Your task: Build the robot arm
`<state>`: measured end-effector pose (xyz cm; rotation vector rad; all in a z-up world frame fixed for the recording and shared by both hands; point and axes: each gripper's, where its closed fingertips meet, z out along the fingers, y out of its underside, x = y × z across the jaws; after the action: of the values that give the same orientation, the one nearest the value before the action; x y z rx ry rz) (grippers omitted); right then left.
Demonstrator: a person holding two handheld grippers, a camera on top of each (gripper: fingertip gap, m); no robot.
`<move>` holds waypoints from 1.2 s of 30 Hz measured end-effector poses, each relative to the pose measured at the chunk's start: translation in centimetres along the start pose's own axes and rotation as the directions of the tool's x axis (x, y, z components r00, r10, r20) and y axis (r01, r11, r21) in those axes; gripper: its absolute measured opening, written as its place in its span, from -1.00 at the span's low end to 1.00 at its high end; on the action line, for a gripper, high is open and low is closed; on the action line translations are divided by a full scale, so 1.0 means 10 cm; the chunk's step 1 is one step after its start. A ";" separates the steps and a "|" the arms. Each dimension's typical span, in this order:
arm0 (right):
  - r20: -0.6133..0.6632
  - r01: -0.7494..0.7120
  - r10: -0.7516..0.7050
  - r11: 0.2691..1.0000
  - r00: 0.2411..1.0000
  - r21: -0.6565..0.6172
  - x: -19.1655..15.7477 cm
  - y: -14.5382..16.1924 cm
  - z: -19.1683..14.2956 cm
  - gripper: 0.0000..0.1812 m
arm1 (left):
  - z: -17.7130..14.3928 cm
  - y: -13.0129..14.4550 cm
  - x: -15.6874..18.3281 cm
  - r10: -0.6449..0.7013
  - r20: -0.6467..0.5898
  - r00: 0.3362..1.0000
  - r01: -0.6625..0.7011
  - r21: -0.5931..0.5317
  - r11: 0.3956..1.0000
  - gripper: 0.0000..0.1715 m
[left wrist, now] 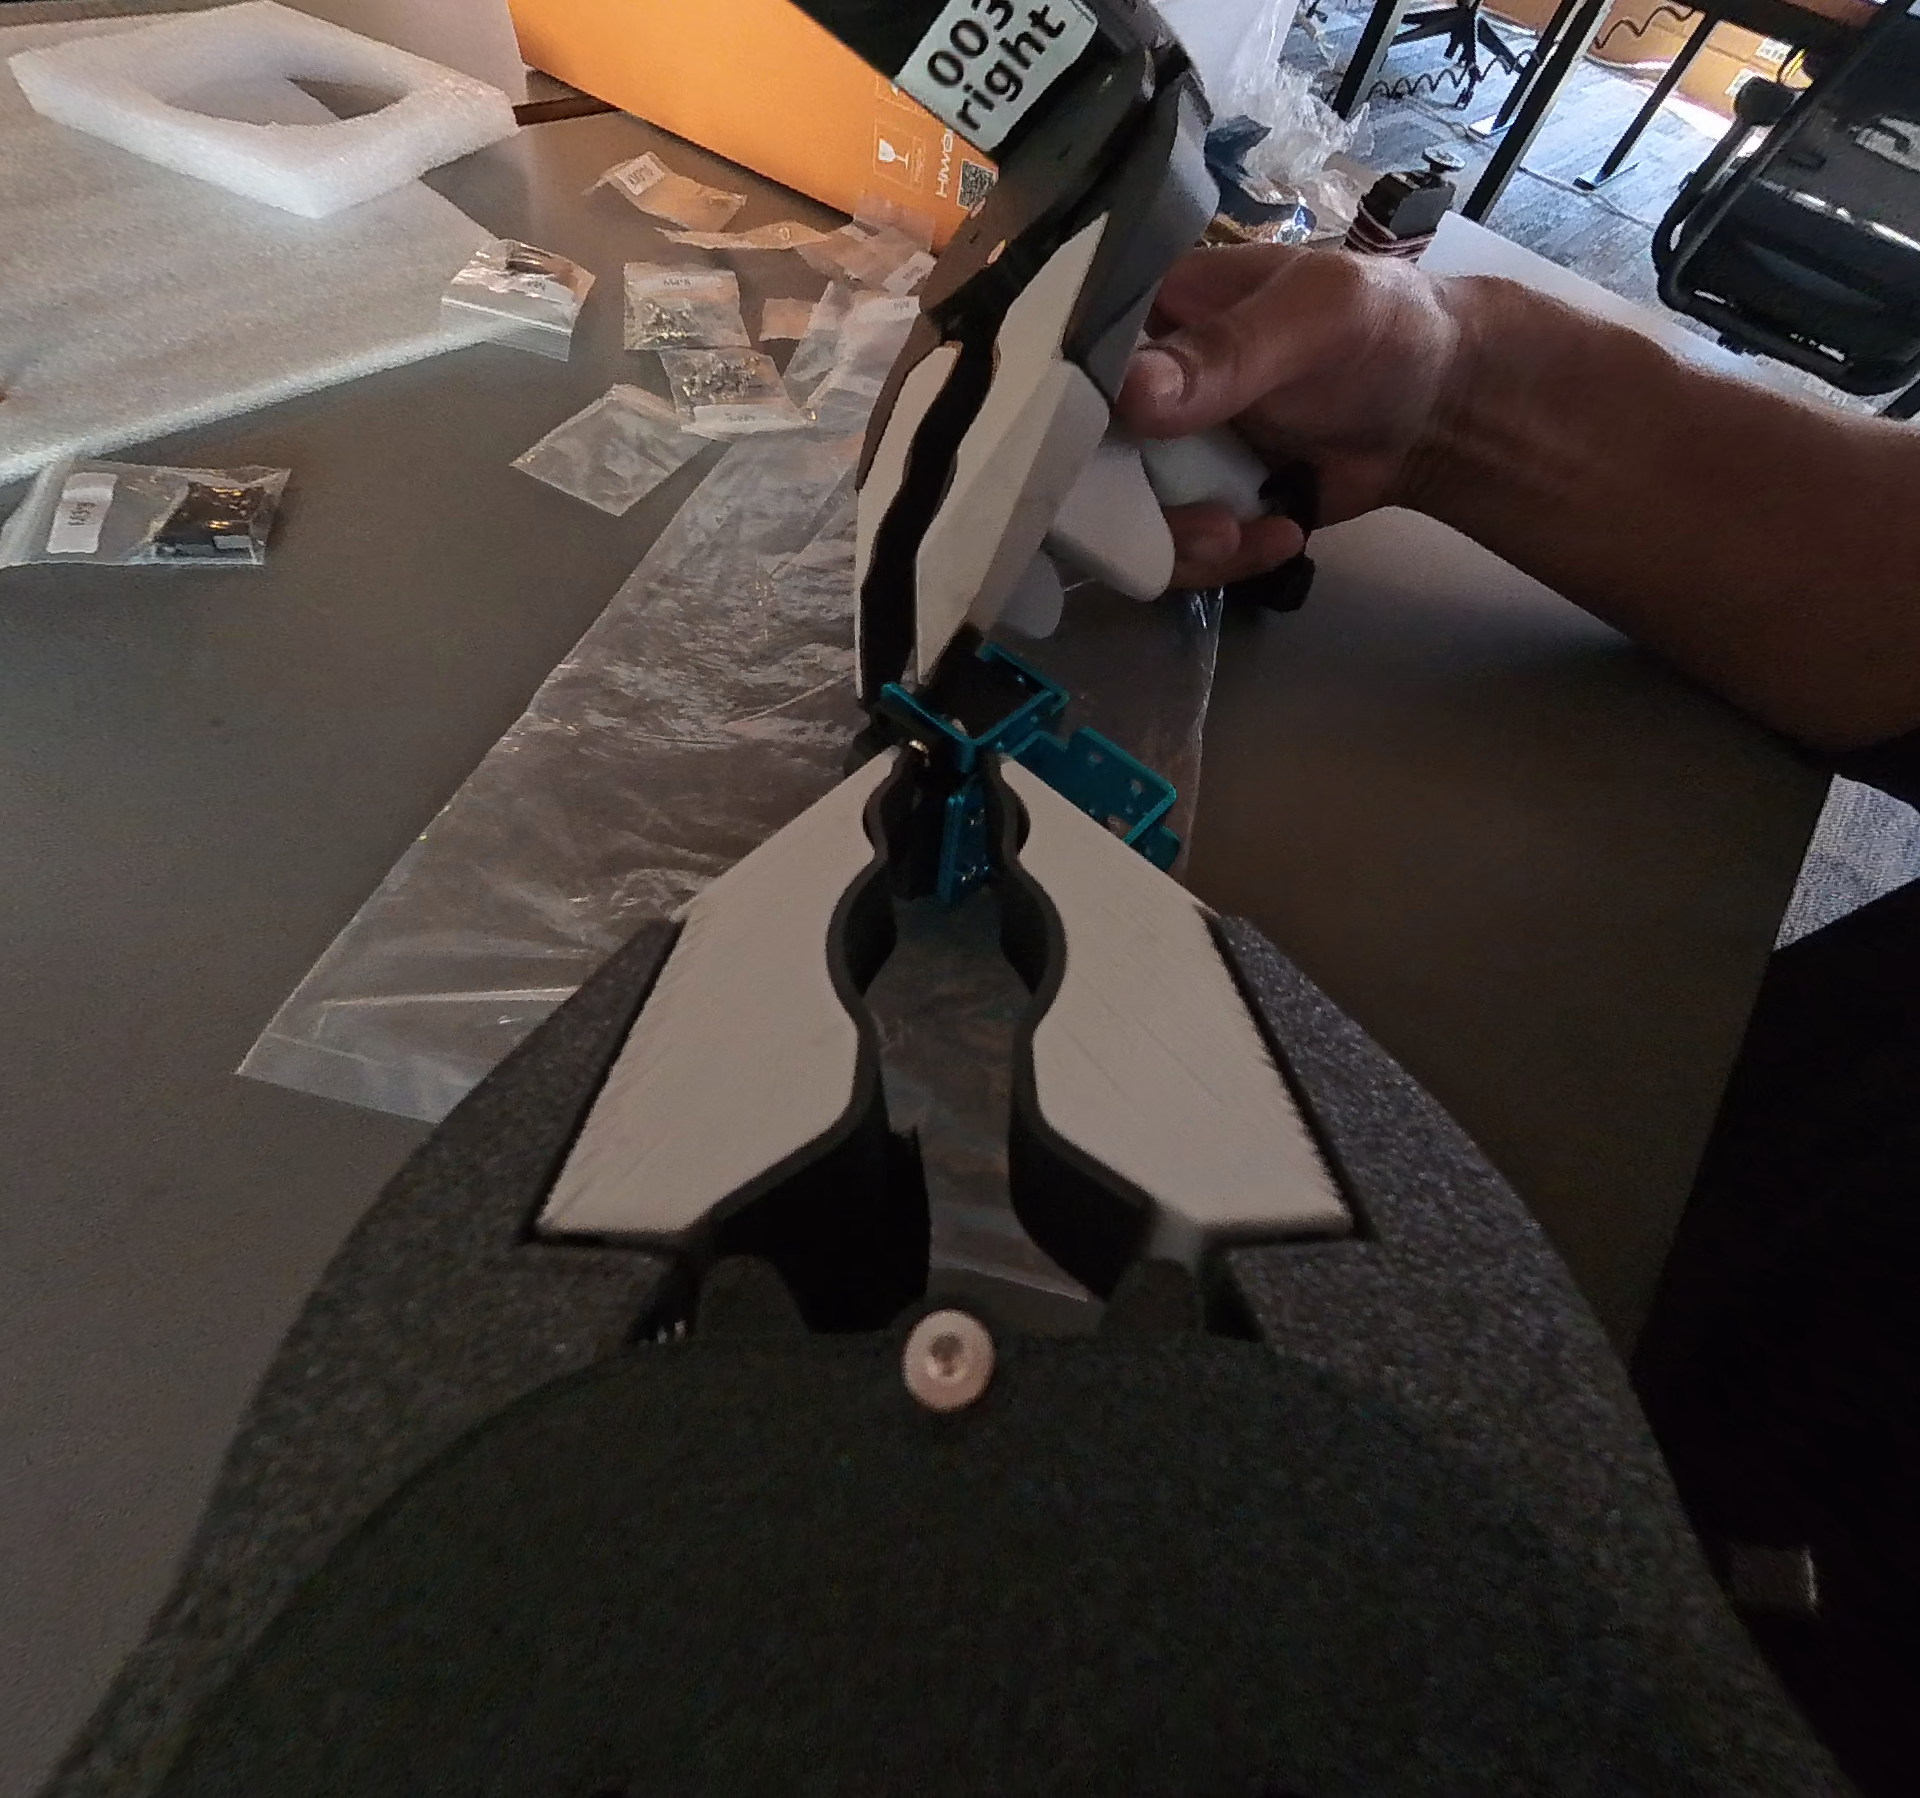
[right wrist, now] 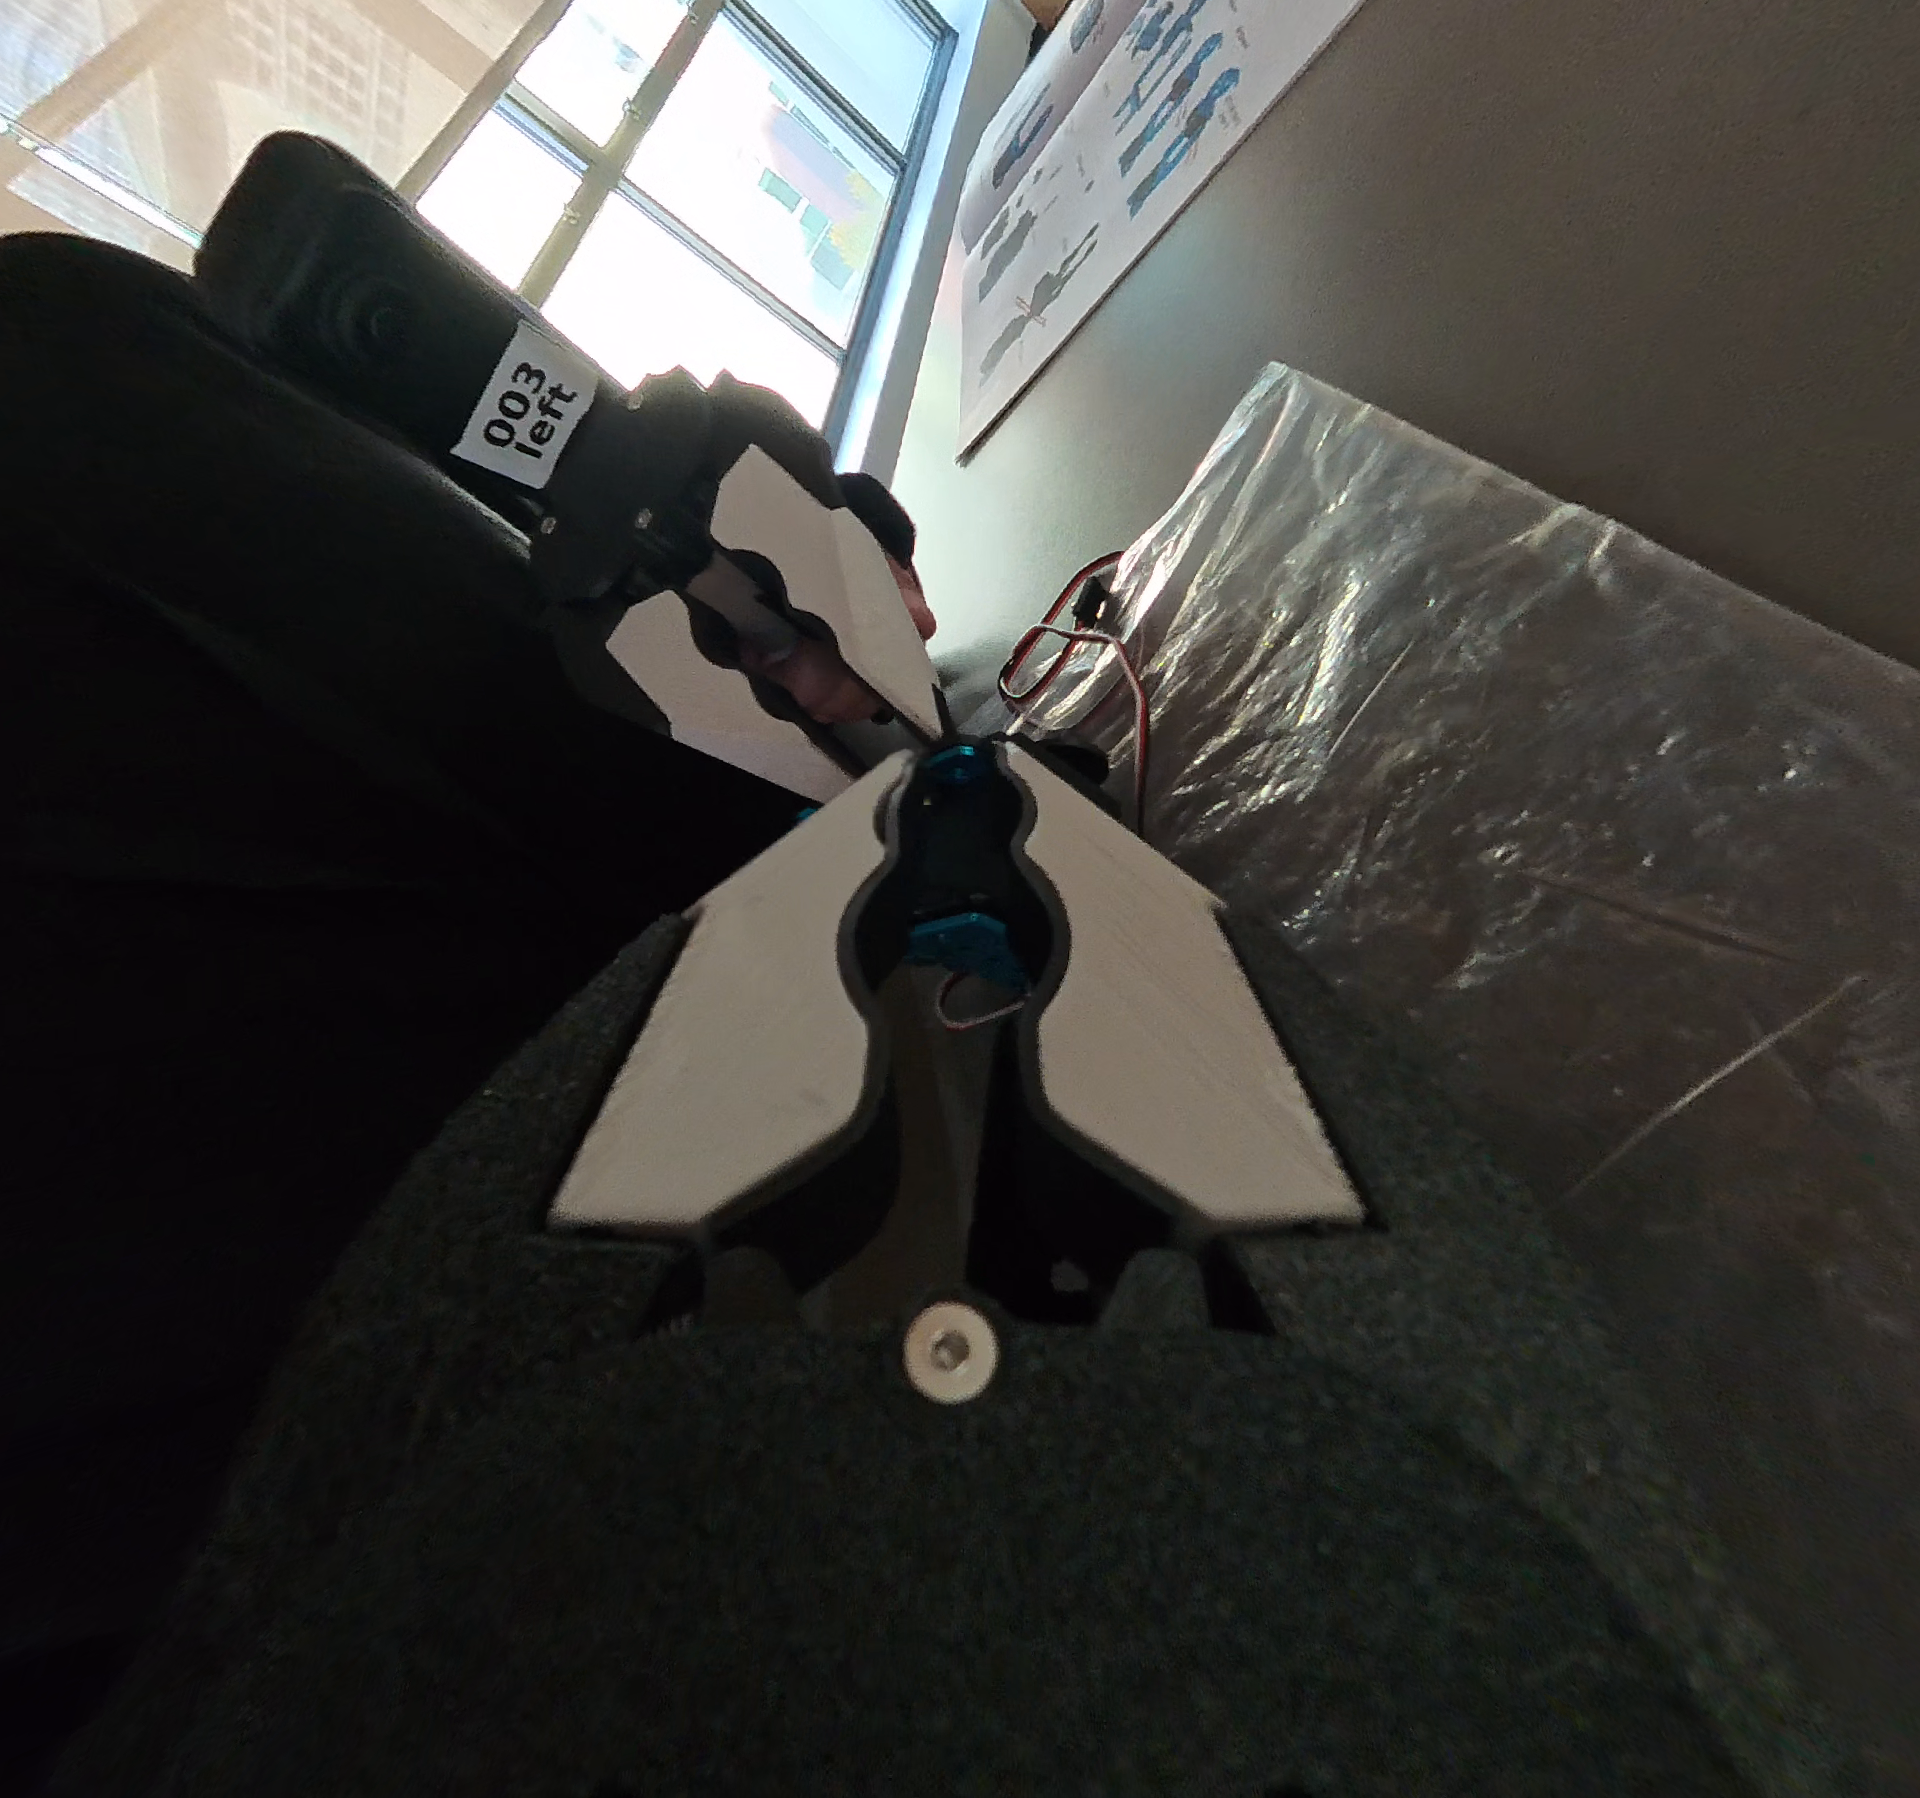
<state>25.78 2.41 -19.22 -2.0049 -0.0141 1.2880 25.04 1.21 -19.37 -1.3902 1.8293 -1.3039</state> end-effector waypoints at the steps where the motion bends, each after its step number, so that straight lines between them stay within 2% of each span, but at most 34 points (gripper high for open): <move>1: 0.012 -0.012 0.012 1.000 1.000 0.001 -0.01 0.00 0.00 -0.86 | 0.00 0.00 0.00 0.000 0.000 1.000 0.000 0.000 1.000 -0.85; 3: 0.039 -0.026 0.026 1.000 0.999 -0.003 -0.04 0.00 -0.01 -0.78 | 0.00 0.00 0.00 0.001 -0.001 1.000 -0.001 0.000 1.000 -0.85; 6: -0.016 0.016 -0.016 1.000 1.000 -0.010 0.01 0.01 0.00 -0.88 | 0.00 0.00 0.00 0.008 0.001 1.000 -0.008 -0.001 1.000 -0.85; 8: -0.034 0.050 -0.051 0.999 0.998 -0.018 0.01 0.01 0.00 -0.88 | 0.00 0.00 0.00 0.008 0.000 1.000 -0.008 -0.002 1.000 -0.85; 13: 0.025 0.041 -0.040 0.999 0.999 -0.019 -0.07 0.02 -0.01 -0.71 | 0.01 0.00 0.01 0.011 -0.003 1.000 -0.011 -0.002 1.000 -0.85; 16: -0.047 0.085 -0.086 0.996 0.995 -0.029 0.01 0.02 0.00 -0.86 | 0.01 0.00 0.01 0.015 -0.002 1.000 -0.015 -0.003 1.000 -0.85; 27: -0.063 0.115 -0.117 0.993 0.991 -0.037 0.00 0.03 -0.01 -0.88 | 0.01 0.00 0.02 0.013 -0.003 1.000 -0.013 -0.003 1.000 -0.85; 31: -0.030 0.085 -0.086 0.996 0.996 -0.023 0.00 0.03 -0.01 -0.88 | 0.01 0.00 0.02 0.015 -0.001 1.000 -0.015 -0.003 1.000 -0.85; 33: 0.006 0.060 -0.060 0.998 0.998 -0.023 -0.04 0.03 -0.02 -0.80 | 0.01 0.00 0.02 0.014 -0.002 1.000 -0.014 -0.003 1.000 -0.85; 36: -0.033 0.109 -0.110 0.994 0.993 -0.033 -0.03 0.04 0.00 -0.82 | 0.00 0.01 0.02 0.013 -0.003 1.000 -0.013 -0.003 1.000 -0.85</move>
<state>25.53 2.02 -19.21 -2.0234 -0.1265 1.1906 24.97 1.00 -19.41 -1.3766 1.8397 -1.2975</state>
